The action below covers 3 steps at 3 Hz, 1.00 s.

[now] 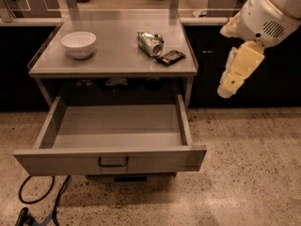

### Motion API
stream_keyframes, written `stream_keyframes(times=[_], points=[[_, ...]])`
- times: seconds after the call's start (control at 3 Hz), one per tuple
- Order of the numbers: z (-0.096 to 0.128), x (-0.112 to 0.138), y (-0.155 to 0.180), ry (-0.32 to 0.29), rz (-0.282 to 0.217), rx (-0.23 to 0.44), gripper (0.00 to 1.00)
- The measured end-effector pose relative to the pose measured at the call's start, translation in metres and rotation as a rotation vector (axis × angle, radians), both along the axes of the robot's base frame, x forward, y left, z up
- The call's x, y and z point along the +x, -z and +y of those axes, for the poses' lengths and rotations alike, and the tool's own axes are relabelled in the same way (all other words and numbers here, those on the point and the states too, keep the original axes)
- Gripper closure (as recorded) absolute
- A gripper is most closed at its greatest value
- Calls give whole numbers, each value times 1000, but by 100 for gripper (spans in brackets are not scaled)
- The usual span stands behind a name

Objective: Place green can into top drawer

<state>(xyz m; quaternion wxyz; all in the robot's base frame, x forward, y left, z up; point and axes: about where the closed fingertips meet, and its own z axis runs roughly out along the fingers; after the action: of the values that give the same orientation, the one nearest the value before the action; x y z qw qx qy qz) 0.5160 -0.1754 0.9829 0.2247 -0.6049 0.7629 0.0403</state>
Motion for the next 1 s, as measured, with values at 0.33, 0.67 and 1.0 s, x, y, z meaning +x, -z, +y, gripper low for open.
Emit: stream_keyframes(times=[0.33,0.67,1.0], points=[[1,1,-1,-4,-7,9,0],[13,18,-12,-79,-47,104,0],[44,62,-6,-172,-8,230,0]])
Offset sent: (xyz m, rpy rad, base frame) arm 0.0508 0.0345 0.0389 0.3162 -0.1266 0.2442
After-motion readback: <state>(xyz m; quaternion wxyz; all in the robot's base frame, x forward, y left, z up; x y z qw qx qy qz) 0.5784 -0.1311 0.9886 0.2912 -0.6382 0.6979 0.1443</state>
